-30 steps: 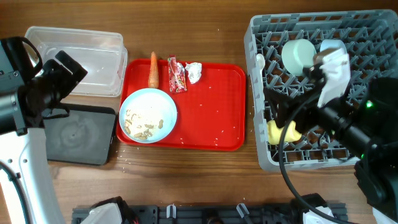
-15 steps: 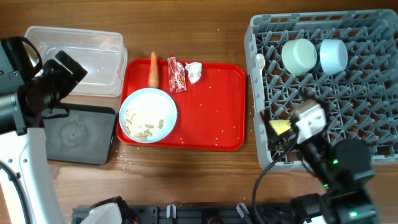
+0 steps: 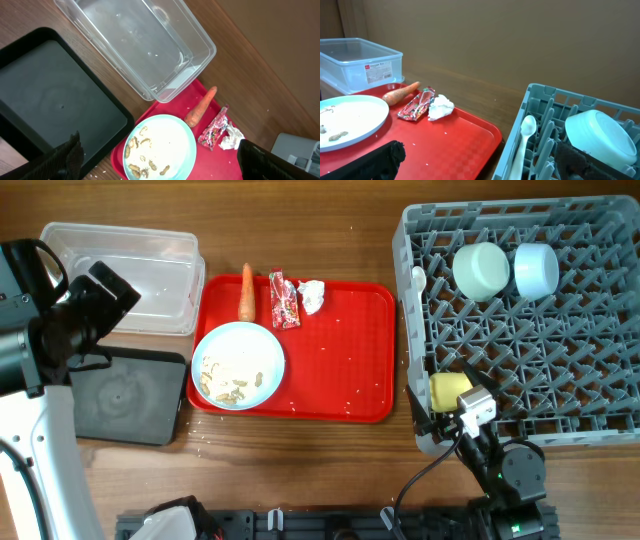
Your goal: Sort waste into correct bins and load items into the dishwasher rack
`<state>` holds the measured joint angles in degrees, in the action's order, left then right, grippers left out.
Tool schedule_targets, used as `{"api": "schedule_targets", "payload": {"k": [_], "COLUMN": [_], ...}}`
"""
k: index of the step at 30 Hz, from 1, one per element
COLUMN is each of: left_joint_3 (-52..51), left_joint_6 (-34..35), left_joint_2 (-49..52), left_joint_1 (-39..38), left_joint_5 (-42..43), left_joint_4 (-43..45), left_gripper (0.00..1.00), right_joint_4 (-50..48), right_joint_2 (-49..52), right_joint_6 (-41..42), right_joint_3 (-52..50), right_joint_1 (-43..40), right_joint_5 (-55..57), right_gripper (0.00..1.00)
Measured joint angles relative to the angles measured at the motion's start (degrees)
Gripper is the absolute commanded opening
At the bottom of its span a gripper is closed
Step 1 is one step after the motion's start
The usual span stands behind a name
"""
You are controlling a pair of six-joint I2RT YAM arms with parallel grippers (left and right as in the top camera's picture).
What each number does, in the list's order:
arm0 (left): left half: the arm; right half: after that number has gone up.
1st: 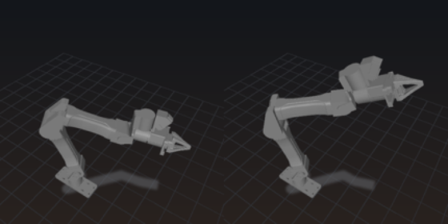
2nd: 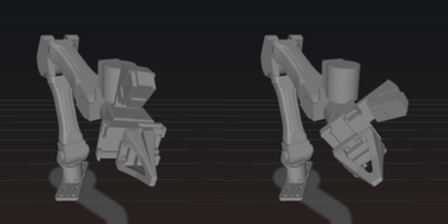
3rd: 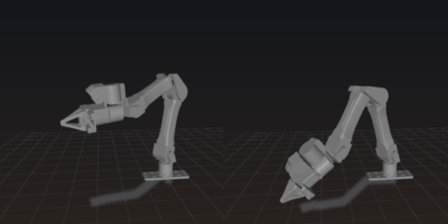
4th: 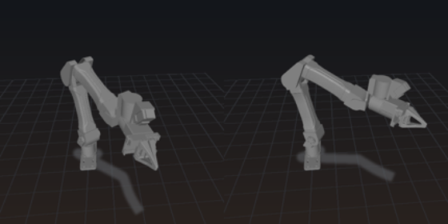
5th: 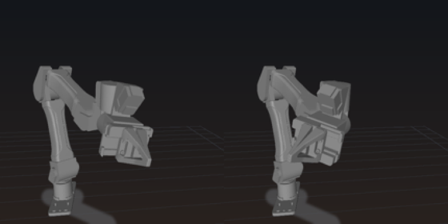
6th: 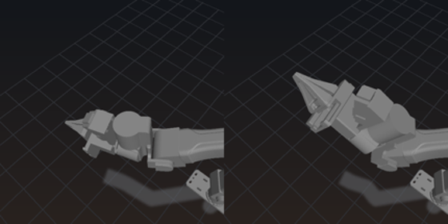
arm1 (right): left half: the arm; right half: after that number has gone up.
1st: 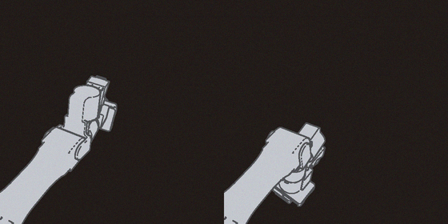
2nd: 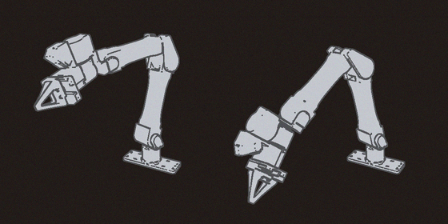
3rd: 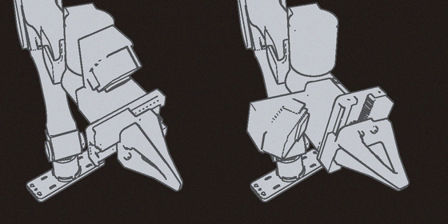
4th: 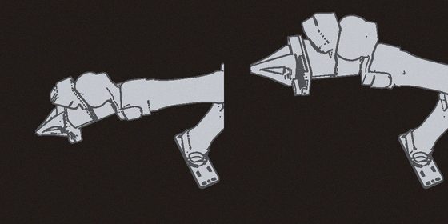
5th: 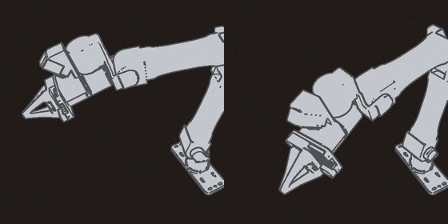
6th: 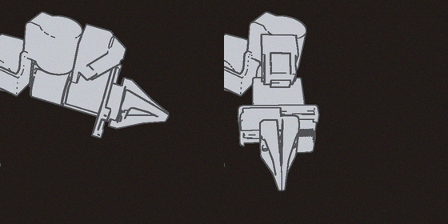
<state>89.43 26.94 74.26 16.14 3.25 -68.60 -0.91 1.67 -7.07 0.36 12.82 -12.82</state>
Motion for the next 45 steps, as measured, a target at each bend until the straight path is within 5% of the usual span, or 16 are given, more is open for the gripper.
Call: {"api": "schedule_targets", "payload": {"k": [11, 17, 20, 25, 27, 31, 34, 37, 41, 45], "left_joint_3": [0.00, -0.07, 0.22, 0.17, 0.09, -0.15, -0.17, -0.17, -0.04, 0.52], "left_joint_6": [0.22, 0.81, 0.66, 0.37, 0.37, 0.35, 0.24, 0.50, 0.68, 2.45], "left_joint_2": [0.00, 0.83, 6.78, 24.17, 33.62, 42.27, 47.60, 49.53, 48.59, 39.19], "left_joint_1": [0.00, -1.81, -12.22, -29.77, -36.48, -41.18, -42.91, -42.99, -42.75, -40.79], "left_joint_5": [0.26, 11.80, 12.28, 3.19, -0.72, -5.03, -7.74, -8.17, -7.04, -6.27], "left_joint_4": [-0.02, 7.06, 9.57, 17.92, 25.33, 34.91, 38.77, 40.74, 36.76, 22.49], "left_gripper": [1.00, 0.95, 0.80, 0.80, 0.73, 0.71, 0.50, 0.05, 0.04, 0.04], "right_joint_4": [0.00, 0.00, 0.02, 0.02, 0.02, 0.02, 0.02, 0.02, 0.02, 0.07], "right_joint_2": [0.00, 0.00, 0.00, -0.02, -0.02, -0.04, -0.02, -0.04, -0.04, -0.04], "right_joint_6": [0.00, 0.00, 0.00, 0.00, 0.00, 0.00, 0.02, 0.02, 0.00, 0.00], "right_joint_3": [0.00, 0.00, 0.00, 0.00, 0.00, 0.00, 0.00, 0.00, 0.00, 0.00], "right_joint_1": [0.00, 0.00, 0.00, 0.00, 0.00, 0.00, 0.00, 0.00, 0.00, 0.00], "right_joint_5": [0.00, -0.02, -0.02, 0.00, 0.00, 0.00, 0.00, 0.00, 0.00, 0.00], "right_gripper": [1.00, 1.00, 1.00, 1.00, 1.00, 1.00, 1.00, 1.00, 1.00, 1.00]}}
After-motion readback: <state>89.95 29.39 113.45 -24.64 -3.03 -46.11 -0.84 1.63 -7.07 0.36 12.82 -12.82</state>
